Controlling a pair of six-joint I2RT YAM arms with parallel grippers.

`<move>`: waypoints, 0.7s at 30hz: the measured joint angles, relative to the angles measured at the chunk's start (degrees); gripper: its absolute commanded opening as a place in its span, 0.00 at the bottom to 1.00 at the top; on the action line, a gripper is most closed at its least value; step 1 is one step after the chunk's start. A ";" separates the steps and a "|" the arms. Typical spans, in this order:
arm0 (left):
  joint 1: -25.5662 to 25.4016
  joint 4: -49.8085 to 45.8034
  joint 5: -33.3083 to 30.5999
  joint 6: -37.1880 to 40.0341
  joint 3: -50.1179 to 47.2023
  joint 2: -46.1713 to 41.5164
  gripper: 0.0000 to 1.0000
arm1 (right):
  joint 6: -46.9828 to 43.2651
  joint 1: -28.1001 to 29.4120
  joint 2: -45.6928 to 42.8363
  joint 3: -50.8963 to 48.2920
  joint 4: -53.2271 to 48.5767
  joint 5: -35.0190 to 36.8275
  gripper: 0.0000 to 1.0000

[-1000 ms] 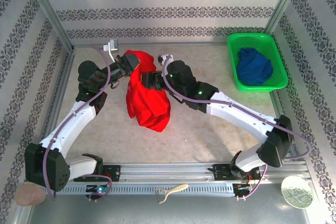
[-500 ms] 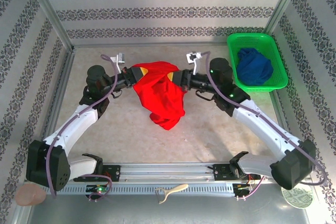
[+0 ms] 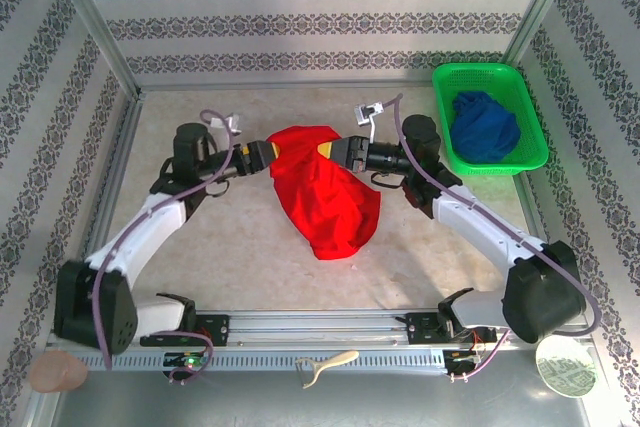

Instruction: Fold the inside-out t-shirt

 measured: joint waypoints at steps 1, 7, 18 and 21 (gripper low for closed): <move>-0.59 -1.62 -1.01 1.68 -0.48 -3.26 0.74 | 0.13 -0.02 0.33 0.00 0.57 -0.20 0.00; -9.51 -8.68 -6.10 13.20 0.70 -11.80 0.77 | 0.48 -0.20 3.17 0.00 2.19 -1.07 0.00; -15.58 -13.33 -18.14 25.86 0.94 -7.74 0.77 | 0.61 1.33 4.42 0.59 2.21 -1.88 0.00; -15.63 -13.35 -19.67 27.06 2.21 -3.89 0.77 | 0.63 1.97 4.44 1.16 2.19 -1.99 0.00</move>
